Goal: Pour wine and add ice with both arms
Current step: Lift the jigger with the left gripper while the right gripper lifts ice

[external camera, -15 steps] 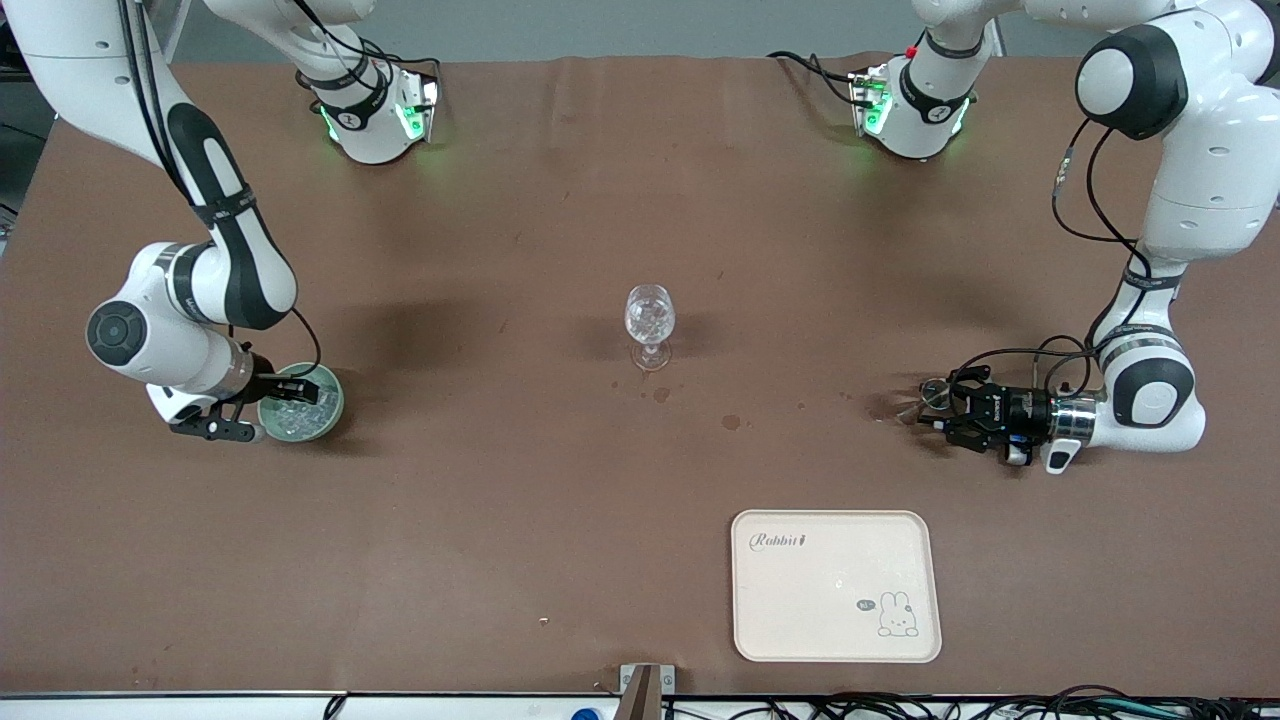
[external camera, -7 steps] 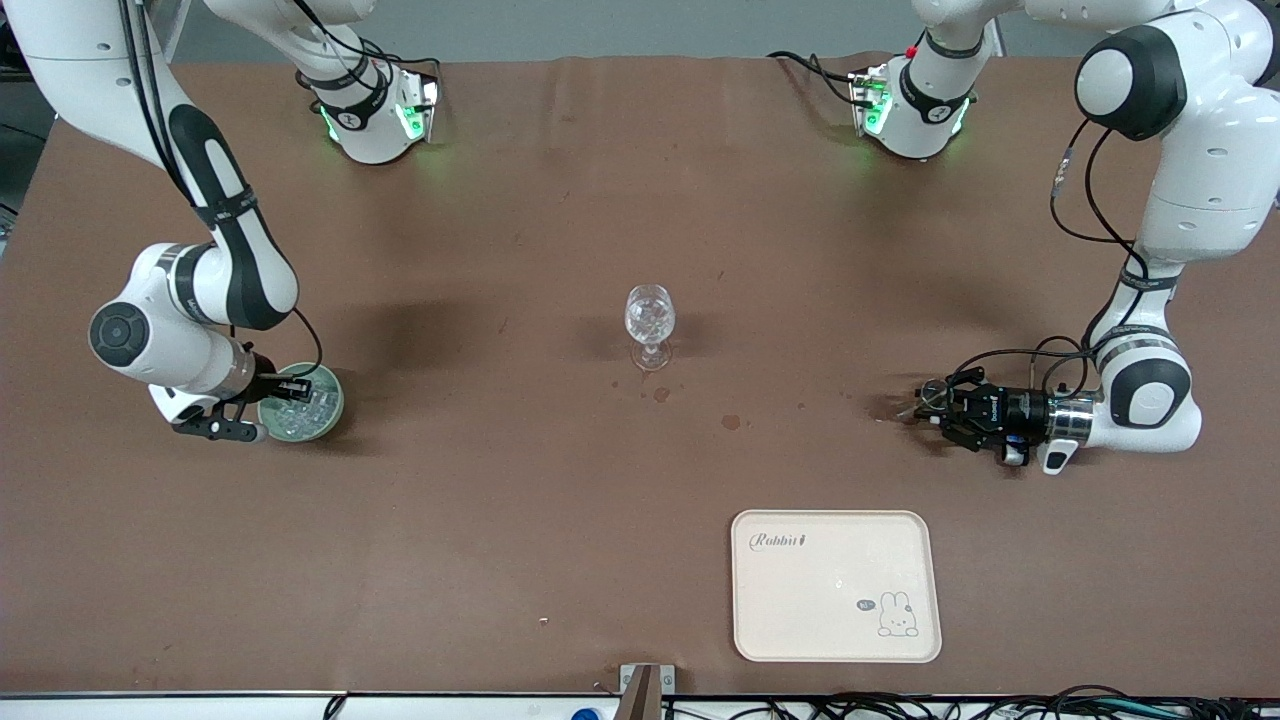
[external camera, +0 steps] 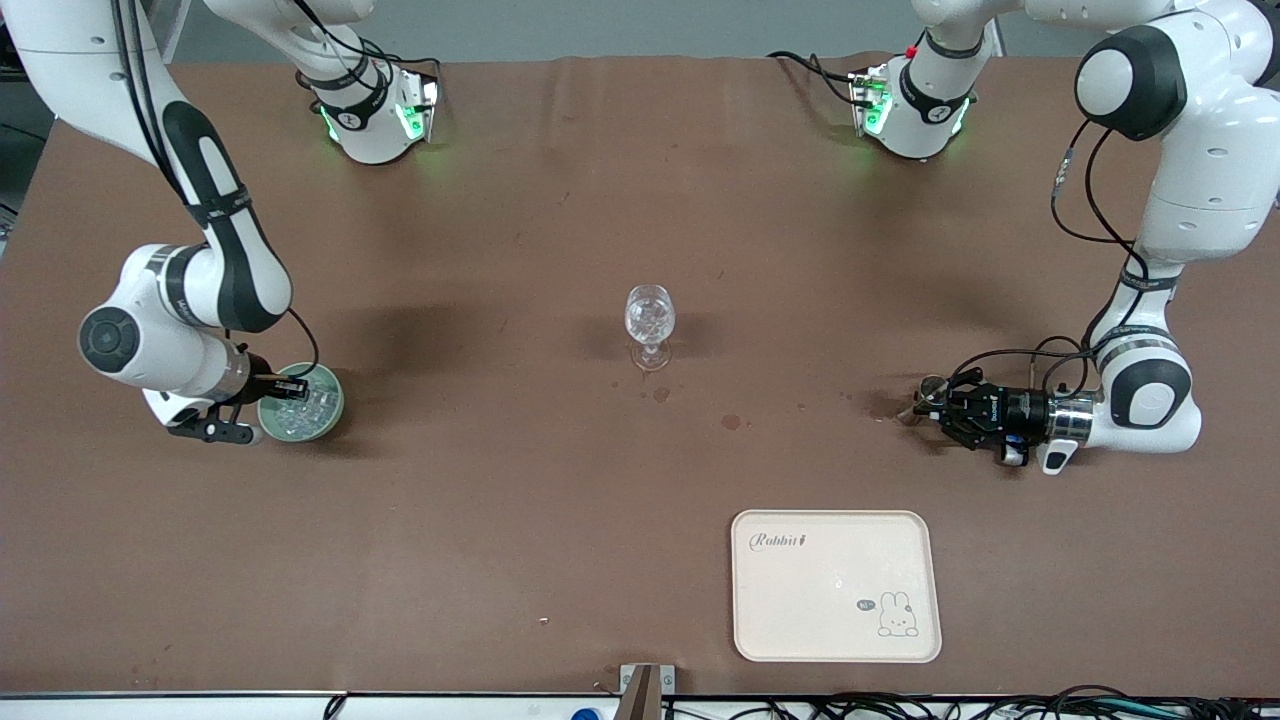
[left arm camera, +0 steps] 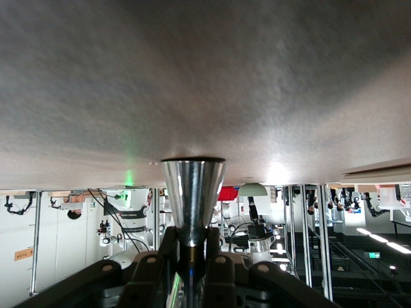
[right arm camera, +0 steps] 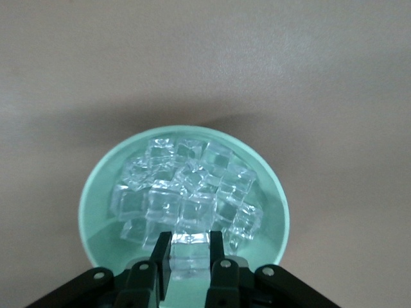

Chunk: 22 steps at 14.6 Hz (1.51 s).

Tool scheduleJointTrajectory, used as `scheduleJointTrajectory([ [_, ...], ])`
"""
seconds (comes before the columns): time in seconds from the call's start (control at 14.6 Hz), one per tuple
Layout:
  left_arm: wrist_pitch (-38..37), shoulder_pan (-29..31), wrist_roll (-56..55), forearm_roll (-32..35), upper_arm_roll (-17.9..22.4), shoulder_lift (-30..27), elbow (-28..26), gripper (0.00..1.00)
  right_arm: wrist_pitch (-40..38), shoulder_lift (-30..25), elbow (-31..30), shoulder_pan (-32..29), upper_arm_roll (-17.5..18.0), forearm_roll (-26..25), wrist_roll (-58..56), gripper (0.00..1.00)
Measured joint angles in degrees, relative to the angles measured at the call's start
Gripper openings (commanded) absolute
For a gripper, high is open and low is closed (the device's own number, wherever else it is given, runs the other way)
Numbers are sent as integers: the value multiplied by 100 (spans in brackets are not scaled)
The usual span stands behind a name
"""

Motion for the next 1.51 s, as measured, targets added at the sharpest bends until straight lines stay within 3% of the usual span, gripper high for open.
scheduleJointTrajectory([
  [0.55, -137, -20, -711, -13, -746, -501, 90, 1, -2381, -560, 1459, -5, -24, 0, 4, 0],
  [0.89, -147, -332, -1066, -13, -1041, -943, 4, 1, -3789, -766, 2546, -1, -21, -193, 4, 0],
  [1.1, -105, -647, -1150, -13, -1047, -1232, -151, 1, -4077, -917, 2945, 2, 4, -220, 4, 0],
  [1.51, 316, -1217, -1874, -13, -1076, -1772, -492, 1, -4133, -1505, 3008, 77, 38, -221, 5, 1],
])
